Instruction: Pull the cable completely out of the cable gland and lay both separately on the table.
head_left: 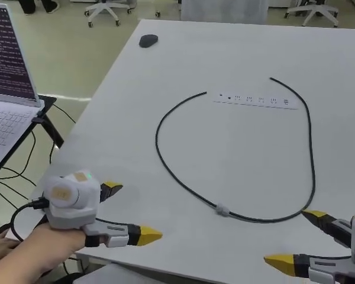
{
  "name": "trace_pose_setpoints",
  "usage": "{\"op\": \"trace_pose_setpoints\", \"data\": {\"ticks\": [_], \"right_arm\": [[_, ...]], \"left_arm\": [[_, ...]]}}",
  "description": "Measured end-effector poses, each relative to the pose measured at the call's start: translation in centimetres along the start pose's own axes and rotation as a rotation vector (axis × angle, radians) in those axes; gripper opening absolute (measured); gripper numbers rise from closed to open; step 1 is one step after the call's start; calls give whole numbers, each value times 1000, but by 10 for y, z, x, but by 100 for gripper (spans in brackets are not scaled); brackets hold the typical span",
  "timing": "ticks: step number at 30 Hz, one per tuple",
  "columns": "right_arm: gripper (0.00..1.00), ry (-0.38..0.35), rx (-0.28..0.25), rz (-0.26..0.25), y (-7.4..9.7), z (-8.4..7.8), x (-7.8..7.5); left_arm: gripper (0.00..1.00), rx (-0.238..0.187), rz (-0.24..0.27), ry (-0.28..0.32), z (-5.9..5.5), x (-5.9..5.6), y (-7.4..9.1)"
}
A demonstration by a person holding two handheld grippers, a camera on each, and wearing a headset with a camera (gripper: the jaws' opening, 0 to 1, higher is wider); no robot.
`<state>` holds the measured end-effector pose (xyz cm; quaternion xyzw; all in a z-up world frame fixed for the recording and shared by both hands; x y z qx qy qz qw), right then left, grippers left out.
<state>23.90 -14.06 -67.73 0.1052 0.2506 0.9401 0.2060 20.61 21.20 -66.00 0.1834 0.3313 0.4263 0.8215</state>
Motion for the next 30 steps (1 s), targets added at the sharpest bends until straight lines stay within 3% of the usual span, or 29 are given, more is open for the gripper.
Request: {"op": "trace_pose_setpoints", "data": {"ticks": [7,21,26,28,30], "right_arm": [[98,23,6,6,-12,15,-5],[89,60,61,35,-40,36,-15],[81,71,110,36,-55,36,-24],[80,64,144,10,-61,36,-29],[76,69,152,31,-68,37,-29]], "left_arm": [[99,-6,-3,6,1,3,-1],[99,31,-18,-1,-9,6,-5],[98,22,-23,-1,-9,6,-10],[98,29,-24,-6,-10,7,-11],[97,43,-23,-16,-12,9,-12]]}}
Point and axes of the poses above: the centre of the closed fingertips' face, and the gripper's own axes: y roughly backward along the fingers, x roughly to its left, z roughly out of its top, the point moved 7 cm from there along y, roughly backward along the fingers, and after that the axes turned 13 degrees about y, right-handed, at the moved point
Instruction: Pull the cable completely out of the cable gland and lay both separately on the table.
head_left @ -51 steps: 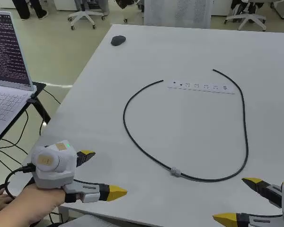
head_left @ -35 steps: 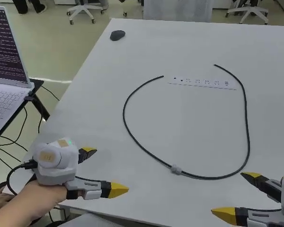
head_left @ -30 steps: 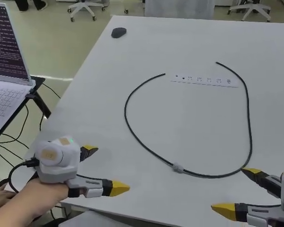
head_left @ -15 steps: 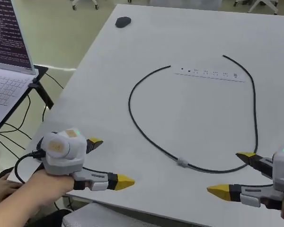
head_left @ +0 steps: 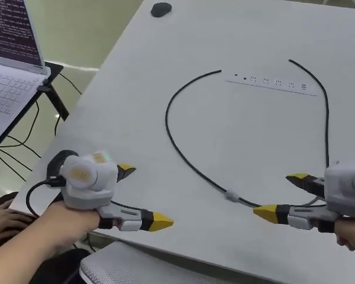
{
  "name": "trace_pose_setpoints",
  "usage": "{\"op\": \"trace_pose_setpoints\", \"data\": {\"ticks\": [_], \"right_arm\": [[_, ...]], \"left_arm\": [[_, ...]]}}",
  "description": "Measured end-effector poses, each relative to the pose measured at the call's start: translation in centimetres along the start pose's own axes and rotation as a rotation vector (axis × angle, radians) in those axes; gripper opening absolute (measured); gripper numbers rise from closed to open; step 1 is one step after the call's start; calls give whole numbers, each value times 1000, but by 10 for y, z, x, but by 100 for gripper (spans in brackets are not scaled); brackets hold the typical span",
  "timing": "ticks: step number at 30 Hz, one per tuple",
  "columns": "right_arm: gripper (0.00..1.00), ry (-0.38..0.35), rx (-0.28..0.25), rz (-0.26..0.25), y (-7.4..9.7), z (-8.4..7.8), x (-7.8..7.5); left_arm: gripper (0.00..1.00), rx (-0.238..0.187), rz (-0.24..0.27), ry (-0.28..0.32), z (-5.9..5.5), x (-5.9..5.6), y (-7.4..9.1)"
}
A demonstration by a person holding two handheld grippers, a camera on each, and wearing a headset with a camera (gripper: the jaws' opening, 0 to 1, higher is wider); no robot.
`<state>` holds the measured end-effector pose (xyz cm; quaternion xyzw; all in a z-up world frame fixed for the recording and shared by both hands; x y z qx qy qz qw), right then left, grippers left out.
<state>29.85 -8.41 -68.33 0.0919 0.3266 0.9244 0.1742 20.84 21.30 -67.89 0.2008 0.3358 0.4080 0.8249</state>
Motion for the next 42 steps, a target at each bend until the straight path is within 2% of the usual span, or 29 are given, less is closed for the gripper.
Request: {"op": "trace_pose_setpoints", "data": {"ticks": [4,5,14,19,22,26,29,33,40,42], "right_arm": [[68,29,55,7,-13,0,-3],[66,32,71,14,-15,4,3],[55,57,139,48,-43,1,0],[49,64,172,77,-61,-4,-2],[47,78,188,96,-71,-4,-3],[44,100,228,137,-82,-8,-2],[41,142,261,152,-86,-10,-1],[34,160,265,163,-91,-10,-1],[28,218,302,187,-95,-13,1],[22,238,308,195,-95,-13,1]], "left_arm": [[97,7,-3,-8,-3,2,-2],[97,9,-5,-8,-4,2,-2],[96,27,-19,-6,-11,0,-3],[93,9,2,4,-13,5,-3],[94,-3,-3,12,-12,5,-3],[94,21,-5,8,-14,8,-4],[94,37,-9,14,-16,10,-4],[95,42,-6,21,-16,12,-4],[94,66,0,14,-22,16,-3],[94,65,2,16,-22,17,-1]]}}
Point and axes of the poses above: the centre of the closed fingertips' face, and the gripper's own axes: y roughly backward along the fingers, x roughly to its left, z roughly out of its top, the point moved 7 cm from there along y, roughly backward along the fingers, and after that the axes turned 13 degrees about y, right-handed, at the moved point
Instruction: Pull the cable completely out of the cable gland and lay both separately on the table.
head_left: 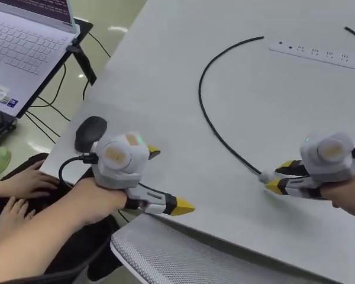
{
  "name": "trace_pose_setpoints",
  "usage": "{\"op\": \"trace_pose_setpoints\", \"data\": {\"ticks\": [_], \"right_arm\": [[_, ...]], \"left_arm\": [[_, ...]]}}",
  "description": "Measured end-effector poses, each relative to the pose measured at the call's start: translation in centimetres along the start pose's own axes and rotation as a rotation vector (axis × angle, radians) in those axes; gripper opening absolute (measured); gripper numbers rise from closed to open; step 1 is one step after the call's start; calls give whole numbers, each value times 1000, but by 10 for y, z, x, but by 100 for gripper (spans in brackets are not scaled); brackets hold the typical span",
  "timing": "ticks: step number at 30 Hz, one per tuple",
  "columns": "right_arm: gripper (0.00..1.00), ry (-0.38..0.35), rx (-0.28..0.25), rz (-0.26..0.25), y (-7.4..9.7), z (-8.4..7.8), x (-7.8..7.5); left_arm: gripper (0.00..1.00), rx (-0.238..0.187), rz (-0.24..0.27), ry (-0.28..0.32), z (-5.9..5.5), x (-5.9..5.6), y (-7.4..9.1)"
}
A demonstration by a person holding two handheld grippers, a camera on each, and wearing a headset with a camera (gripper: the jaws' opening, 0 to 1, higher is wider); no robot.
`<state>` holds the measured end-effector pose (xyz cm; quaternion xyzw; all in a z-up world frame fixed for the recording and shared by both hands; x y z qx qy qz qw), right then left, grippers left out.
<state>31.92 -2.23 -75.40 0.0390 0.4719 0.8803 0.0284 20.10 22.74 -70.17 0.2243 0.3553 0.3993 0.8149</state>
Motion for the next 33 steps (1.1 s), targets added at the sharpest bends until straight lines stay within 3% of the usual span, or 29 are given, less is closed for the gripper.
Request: {"op": "trace_pose_setpoints", "data": {"ticks": [13,23,33], "right_arm": [[9,44,16,31,-5,-3,-1],[7,10,3,47,-6,-2,-1],[6,33,-52,87,13,15,10]], "left_arm": [[91,-15,17,28,1,1,4],[90,-23,21,35,2,-3,3],[88,-26,2,27,8,-12,-3]]}}
Point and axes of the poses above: the centre of the closed fingertips' face, and the gripper's own axes: y roughly backward along the fingers, x roughly to its left, z roughly out of its top, the point moved 7 cm from there along y, roughly backward along the fingers, and after that the axes turned 13 degrees about y, right-handed, at the moved point
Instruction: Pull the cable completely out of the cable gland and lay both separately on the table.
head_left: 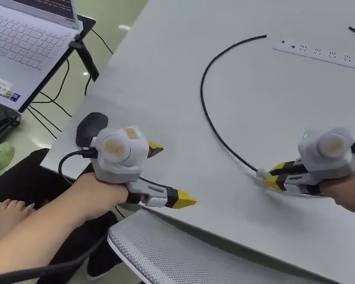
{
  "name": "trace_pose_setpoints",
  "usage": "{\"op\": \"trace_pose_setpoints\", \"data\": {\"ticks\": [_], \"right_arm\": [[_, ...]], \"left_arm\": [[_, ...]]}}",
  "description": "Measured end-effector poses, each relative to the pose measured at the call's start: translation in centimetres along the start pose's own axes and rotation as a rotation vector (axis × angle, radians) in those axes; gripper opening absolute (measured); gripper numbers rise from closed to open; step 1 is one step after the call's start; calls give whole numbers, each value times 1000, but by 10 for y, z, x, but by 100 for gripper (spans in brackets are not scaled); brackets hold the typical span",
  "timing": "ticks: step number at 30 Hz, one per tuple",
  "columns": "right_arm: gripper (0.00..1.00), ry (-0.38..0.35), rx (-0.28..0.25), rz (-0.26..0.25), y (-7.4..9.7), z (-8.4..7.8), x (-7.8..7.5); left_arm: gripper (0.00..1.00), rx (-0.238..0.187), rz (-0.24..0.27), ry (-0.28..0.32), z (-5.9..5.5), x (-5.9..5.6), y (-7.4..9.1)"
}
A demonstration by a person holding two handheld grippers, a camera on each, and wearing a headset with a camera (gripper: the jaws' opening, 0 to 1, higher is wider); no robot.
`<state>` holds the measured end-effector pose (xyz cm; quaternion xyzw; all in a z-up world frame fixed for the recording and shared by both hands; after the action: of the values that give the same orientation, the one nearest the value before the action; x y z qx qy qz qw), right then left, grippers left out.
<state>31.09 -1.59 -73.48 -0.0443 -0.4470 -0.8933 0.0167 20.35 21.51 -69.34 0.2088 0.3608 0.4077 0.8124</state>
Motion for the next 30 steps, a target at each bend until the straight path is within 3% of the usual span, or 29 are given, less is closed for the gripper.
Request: {"op": "trace_pose_setpoints", "data": {"ticks": [8,18,30], "right_arm": [[6,37,-17,41,19,14,10],[6,76,-44,93,43,32,27],[6,89,-68,133,67,39,39]], "left_arm": [[87,-17,-35,-43,16,-16,-11],[87,-14,-121,-120,44,-46,-26],[84,-5,-226,-219,58,-78,-41]]}}
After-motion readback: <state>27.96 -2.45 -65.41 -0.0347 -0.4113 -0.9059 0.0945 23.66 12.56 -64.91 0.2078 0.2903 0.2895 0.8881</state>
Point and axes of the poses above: the centre of the closed fingertips' face, and the gripper's own axes: y roughly backward along the fingers, x roughly to its left, z roughly out of its top, the point moved 7 cm from there along y, roughly backward along the fingers, and after that the axes turned 13 degrees about y, right-handed, at the moved point
